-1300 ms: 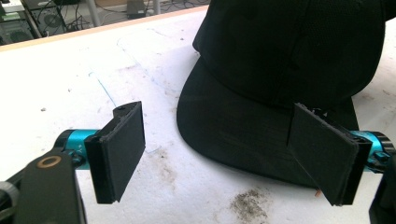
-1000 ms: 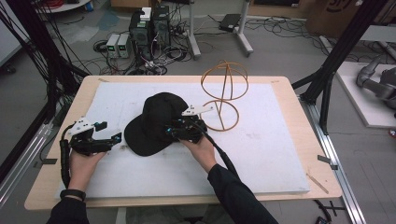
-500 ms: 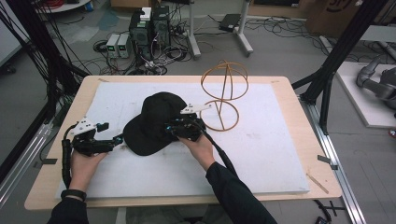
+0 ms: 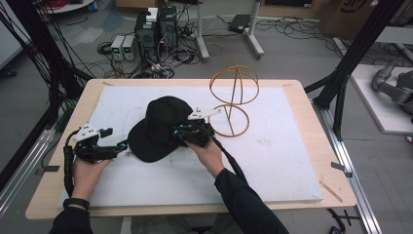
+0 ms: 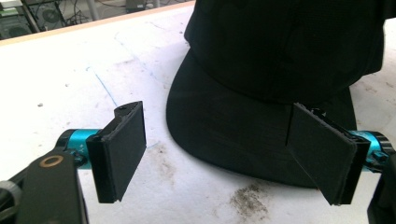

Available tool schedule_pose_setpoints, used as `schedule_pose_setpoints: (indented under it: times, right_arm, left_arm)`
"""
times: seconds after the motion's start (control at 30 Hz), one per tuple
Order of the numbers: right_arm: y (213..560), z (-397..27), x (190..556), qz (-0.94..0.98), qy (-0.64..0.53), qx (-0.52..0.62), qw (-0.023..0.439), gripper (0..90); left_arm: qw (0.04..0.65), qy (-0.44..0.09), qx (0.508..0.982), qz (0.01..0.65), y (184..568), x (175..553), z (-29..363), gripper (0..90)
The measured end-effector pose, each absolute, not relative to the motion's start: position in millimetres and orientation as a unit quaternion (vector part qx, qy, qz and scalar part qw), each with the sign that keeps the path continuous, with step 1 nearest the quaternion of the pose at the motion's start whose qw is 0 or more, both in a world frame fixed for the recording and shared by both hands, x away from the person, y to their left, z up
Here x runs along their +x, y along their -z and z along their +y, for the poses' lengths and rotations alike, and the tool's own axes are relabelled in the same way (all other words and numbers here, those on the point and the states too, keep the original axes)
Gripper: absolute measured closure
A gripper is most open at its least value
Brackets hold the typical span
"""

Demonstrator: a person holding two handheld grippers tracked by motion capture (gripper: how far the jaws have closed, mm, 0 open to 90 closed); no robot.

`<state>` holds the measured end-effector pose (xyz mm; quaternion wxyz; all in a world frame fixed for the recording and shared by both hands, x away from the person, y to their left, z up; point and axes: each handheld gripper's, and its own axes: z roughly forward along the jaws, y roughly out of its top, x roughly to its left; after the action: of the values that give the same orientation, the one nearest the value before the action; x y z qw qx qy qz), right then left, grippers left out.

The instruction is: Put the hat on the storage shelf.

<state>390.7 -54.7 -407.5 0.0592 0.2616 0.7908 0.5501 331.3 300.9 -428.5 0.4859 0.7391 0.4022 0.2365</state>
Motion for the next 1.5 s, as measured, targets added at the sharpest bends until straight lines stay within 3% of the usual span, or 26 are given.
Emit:
schedule_pose_setpoints:
  times: [0.5, 1.17, 1.5]
  right_arm:
    - [376.8, -62.5, 380.2, 0.783, -0.573, 0.224, 0.097, 89.4]
    - [287.6, -77.4, 362.7, 0.751, -0.624, 0.162, 0.142, 89.3]
    - [250.9, -110.0, 362.4, 0.725, -0.645, 0.164, 0.179, 89.3]
  left_arm:
    - [0.499, -0.24, 0.724, 0.411, 428.3, 327.3, 310.1, 20.1]
    - [0.506, -0.235, 0.713, 0.425, 430.8, 324.8, 318.3, 20.1]
    - [0.502, -0.235, 0.717, 0.423, 431.3, 325.5, 317.0, 20.1]
